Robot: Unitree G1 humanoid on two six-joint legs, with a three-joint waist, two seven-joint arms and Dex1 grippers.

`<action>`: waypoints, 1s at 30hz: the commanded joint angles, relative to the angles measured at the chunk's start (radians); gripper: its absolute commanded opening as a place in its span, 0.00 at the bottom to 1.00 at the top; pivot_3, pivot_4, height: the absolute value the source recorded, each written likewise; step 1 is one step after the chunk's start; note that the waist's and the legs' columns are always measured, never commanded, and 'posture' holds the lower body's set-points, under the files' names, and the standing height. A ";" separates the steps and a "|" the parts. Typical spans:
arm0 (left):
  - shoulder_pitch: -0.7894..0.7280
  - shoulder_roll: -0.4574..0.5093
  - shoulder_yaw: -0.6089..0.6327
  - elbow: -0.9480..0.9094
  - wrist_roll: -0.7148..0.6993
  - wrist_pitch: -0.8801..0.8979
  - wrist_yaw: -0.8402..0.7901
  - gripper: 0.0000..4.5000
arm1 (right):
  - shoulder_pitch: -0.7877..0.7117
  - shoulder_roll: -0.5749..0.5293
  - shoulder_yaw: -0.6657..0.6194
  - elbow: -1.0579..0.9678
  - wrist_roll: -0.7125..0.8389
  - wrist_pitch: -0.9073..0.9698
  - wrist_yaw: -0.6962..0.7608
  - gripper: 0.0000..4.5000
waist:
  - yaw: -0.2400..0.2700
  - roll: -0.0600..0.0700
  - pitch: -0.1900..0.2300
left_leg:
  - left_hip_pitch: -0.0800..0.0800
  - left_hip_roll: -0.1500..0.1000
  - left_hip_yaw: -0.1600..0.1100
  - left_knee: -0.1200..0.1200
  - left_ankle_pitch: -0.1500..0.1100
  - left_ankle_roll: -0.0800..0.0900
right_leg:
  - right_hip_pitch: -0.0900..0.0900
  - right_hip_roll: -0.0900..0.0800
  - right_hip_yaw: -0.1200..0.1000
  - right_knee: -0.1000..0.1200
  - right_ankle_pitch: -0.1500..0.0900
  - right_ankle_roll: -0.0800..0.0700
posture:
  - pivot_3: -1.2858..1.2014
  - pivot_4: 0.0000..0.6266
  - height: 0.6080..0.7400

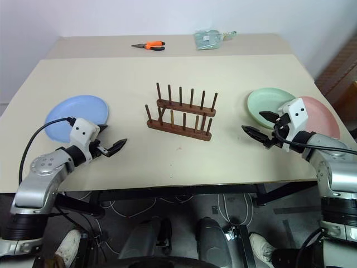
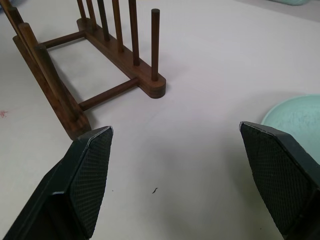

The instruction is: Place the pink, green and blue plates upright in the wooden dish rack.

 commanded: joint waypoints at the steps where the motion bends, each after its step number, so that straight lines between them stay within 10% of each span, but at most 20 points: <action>1: 0.005 -0.004 -0.004 -0.028 0.001 -0.021 0.001 1.00 | -0.037 0.001 0.014 -0.020 0.000 -0.011 0.001 0.92 | -0.001 0.000 0.000 | 0.000 0.000 0.000 0.000 0.000 0.000 | 0.000 0.000 0.000 0.000 0.000 0.000 | 0.52 0.24 1.00; 19: -0.049 0.013 -0.110 -0.008 0.003 0.003 -0.088 1.00 | 0.042 0.021 0.045 -0.159 0.000 0.024 -0.036 0.92 | 0.001 0.000 0.000 | -0.001 0.000 0.000 0.000 0.000 0.000 | 0.000 0.000 0.000 0.000 0.000 0.000 | 0.52 0.24 1.00; 30: -0.561 -0.059 -0.281 0.779 0.108 -0.281 -0.396 1.00 | 0.199 0.068 -0.001 -0.350 0.042 0.083 -0.131 0.92 | 0.024 0.000 0.000 | -0.004 -0.001 0.001 0.001 0.001 0.002 | -0.003 0.000 0.000 0.000 0.000 0.000 | 0.52 0.24 1.00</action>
